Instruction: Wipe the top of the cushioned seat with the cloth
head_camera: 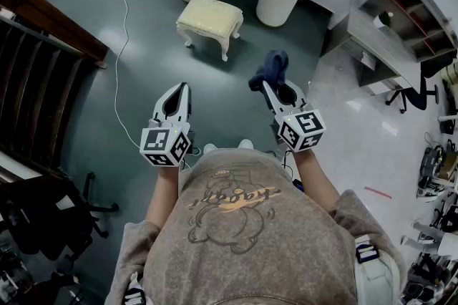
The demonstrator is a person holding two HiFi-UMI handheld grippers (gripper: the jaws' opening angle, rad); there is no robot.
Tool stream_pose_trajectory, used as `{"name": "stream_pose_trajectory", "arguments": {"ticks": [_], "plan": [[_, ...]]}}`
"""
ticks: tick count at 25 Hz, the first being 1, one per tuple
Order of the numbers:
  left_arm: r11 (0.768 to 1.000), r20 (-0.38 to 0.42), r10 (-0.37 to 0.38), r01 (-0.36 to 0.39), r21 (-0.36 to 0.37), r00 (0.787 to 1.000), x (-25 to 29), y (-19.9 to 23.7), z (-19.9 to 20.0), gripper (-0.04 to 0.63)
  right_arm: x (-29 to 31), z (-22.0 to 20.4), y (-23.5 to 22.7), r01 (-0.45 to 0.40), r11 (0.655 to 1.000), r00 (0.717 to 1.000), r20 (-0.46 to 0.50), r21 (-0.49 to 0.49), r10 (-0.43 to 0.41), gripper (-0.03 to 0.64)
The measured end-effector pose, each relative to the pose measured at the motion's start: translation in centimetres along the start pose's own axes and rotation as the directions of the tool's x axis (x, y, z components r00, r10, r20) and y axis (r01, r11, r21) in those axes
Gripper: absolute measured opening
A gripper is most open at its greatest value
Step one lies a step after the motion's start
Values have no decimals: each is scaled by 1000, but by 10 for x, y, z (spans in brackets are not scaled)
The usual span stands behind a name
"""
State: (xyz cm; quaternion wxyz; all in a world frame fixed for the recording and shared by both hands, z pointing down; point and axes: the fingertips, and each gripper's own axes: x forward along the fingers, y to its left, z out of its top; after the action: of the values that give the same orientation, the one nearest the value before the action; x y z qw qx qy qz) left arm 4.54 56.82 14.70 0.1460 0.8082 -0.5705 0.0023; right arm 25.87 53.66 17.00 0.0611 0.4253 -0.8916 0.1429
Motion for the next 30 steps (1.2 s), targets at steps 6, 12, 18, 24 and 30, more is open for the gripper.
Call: {"name": "stream_pose_trajectory", "arguments": {"ticks": [6, 12, 18, 24, 30], "plan": [[1000, -16, -18, 18, 17, 1000, 1, -12, -1, 15, -7, 1, 1, -11, 1000, 1000, 3, 16, 11, 97], [1000, -14, -6, 7, 25, 1000, 3, -24, -5, 15, -16, -2, -5, -52, 996, 998, 26, 69, 51, 101], [999, -5, 26, -25, 22, 1000, 3, -39, -16, 15, -27, -10, -16, -90, 994, 996, 25, 60, 89, 101], [998, 2, 56, -56, 24, 998, 11, -54, -21, 15, -35, -10, -31, -125, 991, 992, 24, 53, 124, 101], [998, 3, 57, -57, 19, 998, 24, -61, -22, 15, -30, -13, -47, -125, 990, 992, 19, 69, 124, 101]]}}
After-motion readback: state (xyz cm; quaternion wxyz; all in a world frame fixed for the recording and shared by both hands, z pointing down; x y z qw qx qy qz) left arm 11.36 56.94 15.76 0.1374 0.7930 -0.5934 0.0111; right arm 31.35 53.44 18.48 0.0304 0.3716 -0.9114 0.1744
